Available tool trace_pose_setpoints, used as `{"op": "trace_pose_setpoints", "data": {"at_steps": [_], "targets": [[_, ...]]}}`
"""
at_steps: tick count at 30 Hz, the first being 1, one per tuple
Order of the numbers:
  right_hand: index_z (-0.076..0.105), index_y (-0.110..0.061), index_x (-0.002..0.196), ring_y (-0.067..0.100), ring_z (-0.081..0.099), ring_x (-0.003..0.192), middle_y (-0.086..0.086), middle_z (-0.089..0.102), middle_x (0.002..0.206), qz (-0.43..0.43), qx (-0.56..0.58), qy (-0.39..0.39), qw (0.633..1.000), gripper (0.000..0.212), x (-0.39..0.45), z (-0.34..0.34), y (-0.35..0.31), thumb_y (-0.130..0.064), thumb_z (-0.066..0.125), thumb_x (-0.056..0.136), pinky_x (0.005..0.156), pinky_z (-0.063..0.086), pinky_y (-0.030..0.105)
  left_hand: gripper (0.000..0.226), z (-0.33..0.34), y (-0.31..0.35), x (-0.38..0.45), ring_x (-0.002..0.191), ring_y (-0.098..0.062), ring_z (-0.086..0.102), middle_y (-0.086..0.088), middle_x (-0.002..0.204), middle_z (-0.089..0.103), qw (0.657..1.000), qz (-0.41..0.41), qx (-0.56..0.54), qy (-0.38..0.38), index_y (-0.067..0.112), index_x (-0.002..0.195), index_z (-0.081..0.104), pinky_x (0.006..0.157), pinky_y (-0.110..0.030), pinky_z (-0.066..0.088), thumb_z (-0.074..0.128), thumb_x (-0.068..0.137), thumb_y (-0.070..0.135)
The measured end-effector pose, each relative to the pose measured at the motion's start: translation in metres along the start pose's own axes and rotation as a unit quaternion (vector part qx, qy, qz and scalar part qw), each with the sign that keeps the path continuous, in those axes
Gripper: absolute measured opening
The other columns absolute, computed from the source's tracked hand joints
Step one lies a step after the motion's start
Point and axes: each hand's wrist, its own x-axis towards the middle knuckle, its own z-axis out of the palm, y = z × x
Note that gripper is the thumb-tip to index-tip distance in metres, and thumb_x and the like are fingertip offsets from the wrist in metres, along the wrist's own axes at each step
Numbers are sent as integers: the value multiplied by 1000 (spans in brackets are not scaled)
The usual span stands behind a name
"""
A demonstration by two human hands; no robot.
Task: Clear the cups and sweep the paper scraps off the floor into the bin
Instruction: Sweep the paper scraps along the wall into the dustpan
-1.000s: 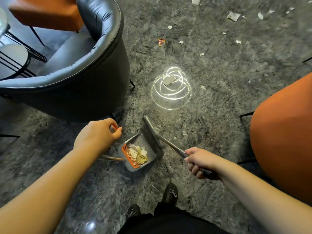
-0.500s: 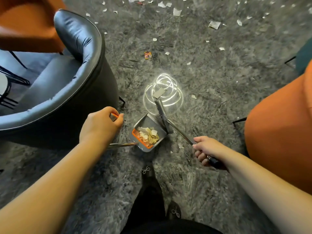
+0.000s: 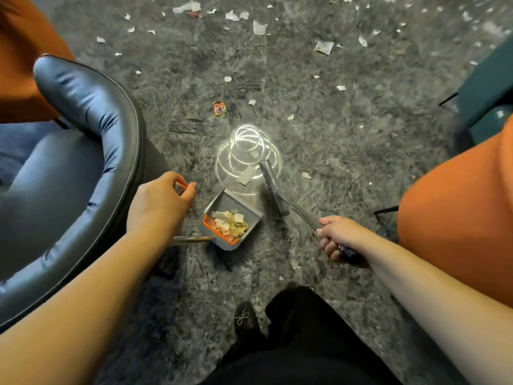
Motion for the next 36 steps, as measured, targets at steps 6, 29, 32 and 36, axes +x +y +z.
{"op": "trace_pose_setpoints", "data": {"at_steps": [6, 29, 32, 36], "targets": [[32, -26, 141, 4, 31, 28, 5, 35, 63, 4, -34, -9, 999, 47, 55, -1, -71, -3, 33, 99, 32, 26, 9, 26, 12, 10, 59, 89, -30, 61, -7, 91, 70, 1000, -16, 15, -8, 23, 94, 67, 69, -31, 39, 61, 90, 48], [43, -17, 94, 9, 33, 33, 4, 36, 57, 7, -363, -51, 930, 22, 237, 10, -353, -1, 29, 93, 40, 28, 13, 29, 34, 94, 274, 87, -26, 62, -5, 90, 67, 982, -63, 143, -105, 24, 100, 64, 72, -36, 54, 54, 92, 50], [47, -15, 102, 10, 33, 38, 5, 37, 55, 40, -414, -71, 907, 26, 234, 12, -344, -1, 28, 92, 41, 28, 15, 29, 33, 94, 278, 86, -25, 61, -5, 90, 67, 982, -66, 144, -102, 23, 102, 63, 72, -38, 55, 54, 93, 49], [44, -21, 115, 12, 33, 46, 6, 40, 59, 67, -432, -96, 894, 34, 217, 18, -309, -3, 27, 92, 45, 27, 17, 28, 33, 86, 283, 87, -26, 62, -5, 92, 68, 984, -71, 132, -98, 26, 99, 64, 72, -36, 54, 55, 90, 51]]}}
